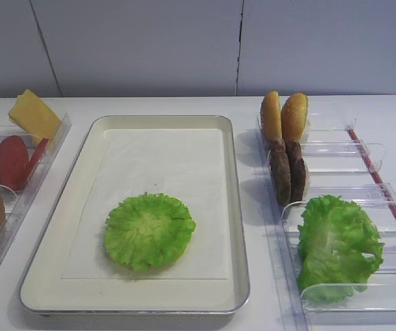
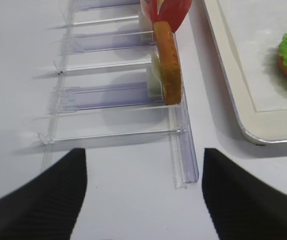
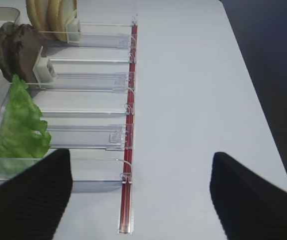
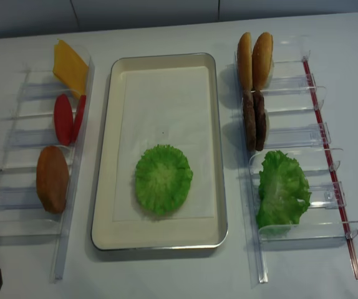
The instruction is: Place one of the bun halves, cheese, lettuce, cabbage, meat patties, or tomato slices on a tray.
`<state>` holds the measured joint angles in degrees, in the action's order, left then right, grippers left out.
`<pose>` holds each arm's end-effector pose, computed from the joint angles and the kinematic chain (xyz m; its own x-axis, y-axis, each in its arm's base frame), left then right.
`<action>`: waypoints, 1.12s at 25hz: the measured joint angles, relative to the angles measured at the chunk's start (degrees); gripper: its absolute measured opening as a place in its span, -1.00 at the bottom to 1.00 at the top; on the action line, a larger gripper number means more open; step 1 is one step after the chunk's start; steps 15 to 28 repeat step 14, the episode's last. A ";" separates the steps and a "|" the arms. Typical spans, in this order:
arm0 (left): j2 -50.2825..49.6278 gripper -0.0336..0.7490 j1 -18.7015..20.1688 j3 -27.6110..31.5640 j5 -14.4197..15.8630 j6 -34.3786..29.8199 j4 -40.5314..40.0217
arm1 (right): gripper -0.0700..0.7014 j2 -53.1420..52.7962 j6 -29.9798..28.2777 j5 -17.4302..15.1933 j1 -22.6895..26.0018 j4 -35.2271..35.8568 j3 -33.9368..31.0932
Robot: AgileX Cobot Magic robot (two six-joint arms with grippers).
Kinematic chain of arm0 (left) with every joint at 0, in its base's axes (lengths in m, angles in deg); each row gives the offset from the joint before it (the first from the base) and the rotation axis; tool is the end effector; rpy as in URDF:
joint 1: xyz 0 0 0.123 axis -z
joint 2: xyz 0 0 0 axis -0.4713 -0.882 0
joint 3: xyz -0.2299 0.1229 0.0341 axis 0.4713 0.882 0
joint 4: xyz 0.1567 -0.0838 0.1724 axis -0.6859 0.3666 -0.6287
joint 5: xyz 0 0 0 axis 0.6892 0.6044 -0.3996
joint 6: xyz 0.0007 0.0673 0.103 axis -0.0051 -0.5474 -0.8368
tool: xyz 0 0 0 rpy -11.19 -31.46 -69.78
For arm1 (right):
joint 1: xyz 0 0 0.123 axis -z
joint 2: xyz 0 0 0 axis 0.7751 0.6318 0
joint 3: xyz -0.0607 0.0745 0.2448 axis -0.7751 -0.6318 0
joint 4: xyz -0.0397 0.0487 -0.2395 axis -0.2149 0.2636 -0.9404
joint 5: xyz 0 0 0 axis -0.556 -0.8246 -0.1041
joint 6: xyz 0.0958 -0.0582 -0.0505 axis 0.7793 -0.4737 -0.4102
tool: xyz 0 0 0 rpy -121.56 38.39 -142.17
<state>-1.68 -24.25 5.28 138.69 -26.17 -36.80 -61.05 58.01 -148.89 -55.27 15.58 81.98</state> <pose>0.0377 0.0091 0.2426 -0.5833 0.0239 -0.8119 -0.0188 0.9989 0.0429 0.0389 -0.0013 0.2475 -0.5167 0.0192 -0.8560 -0.0169 0.9993 0.0326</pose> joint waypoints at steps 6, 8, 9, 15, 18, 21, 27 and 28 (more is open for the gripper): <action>0.00 0.26 0.00 0.00 0.00 0.00 0.00 | 0.68 0.00 0.00 0.00 0.00 0.00 0.00; 0.00 0.26 0.00 0.00 0.00 0.00 0.00 | 0.65 0.00 0.00 0.00 0.00 0.00 0.00; 0.00 0.26 0.00 0.00 0.00 0.00 0.00 | 0.64 0.00 0.00 0.00 0.00 0.00 0.00; 0.00 0.26 0.00 0.00 0.00 0.00 0.00 | 0.57 0.00 0.00 0.00 0.00 0.09 0.00; 0.00 0.26 0.00 0.00 0.00 0.00 0.00 | 0.57 0.00 0.00 0.00 0.00 0.09 0.00; 0.00 0.26 0.00 0.00 0.00 0.00 0.00 | 0.57 0.00 0.00 0.00 0.00 0.09 0.00; 0.00 0.26 0.00 0.00 0.00 0.00 0.00 | 0.57 0.00 0.00 0.00 0.00 0.09 0.00; 0.00 0.26 0.00 0.00 0.00 0.00 0.00 | 0.57 0.00 0.00 0.00 0.00 0.09 0.00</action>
